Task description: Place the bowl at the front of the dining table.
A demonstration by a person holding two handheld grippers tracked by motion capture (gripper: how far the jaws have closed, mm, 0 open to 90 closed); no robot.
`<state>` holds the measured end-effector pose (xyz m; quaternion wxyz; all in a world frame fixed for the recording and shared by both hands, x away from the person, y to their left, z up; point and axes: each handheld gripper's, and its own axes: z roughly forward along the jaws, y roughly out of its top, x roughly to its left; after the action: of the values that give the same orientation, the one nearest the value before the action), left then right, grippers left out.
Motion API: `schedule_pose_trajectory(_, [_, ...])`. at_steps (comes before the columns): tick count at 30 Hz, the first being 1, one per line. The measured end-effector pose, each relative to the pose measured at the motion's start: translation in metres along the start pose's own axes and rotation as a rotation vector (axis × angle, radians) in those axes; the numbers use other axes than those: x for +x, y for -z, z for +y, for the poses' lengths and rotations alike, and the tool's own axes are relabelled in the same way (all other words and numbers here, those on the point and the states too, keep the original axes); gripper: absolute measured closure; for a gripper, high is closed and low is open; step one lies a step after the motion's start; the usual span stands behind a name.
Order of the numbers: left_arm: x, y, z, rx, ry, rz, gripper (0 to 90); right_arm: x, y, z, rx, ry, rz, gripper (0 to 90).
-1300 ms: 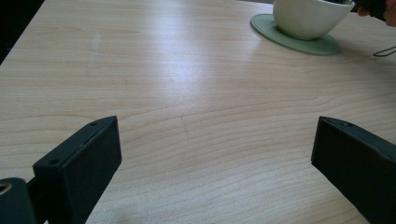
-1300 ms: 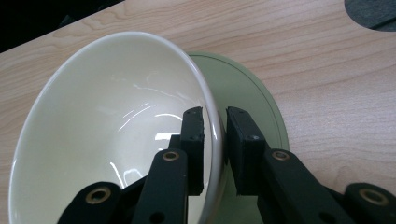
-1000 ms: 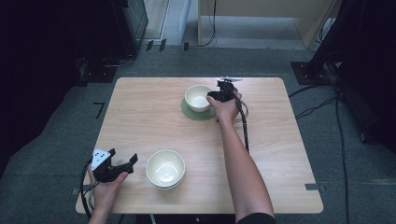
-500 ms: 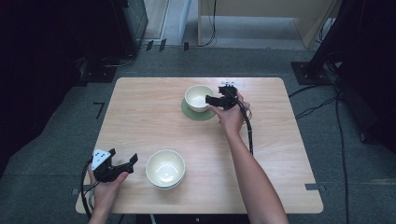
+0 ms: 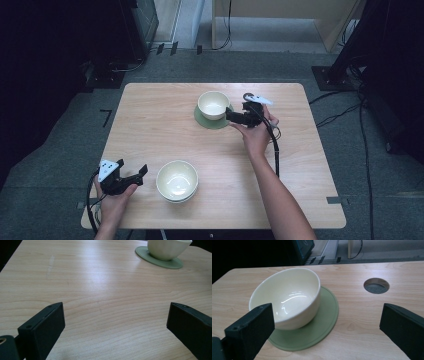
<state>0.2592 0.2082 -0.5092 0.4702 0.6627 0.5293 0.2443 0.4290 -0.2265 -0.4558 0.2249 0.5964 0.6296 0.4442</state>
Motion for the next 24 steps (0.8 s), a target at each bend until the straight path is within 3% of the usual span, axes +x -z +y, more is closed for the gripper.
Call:
schedule_pose_trajectory(8, [0.0, 0.0, 0.0, 0.001, -0.004, 0.0, 1.6, -0.004, 0.016, -0.014, -0.007, 0.046, -0.001, 0.0])
schedule_pose_trajectory(24, [-0.001, -0.001, 0.0, 0.003, -0.009, -0.002, 1.5, -0.02, 0.046, -0.031, -0.057, 0.048, -0.018, 0.1])
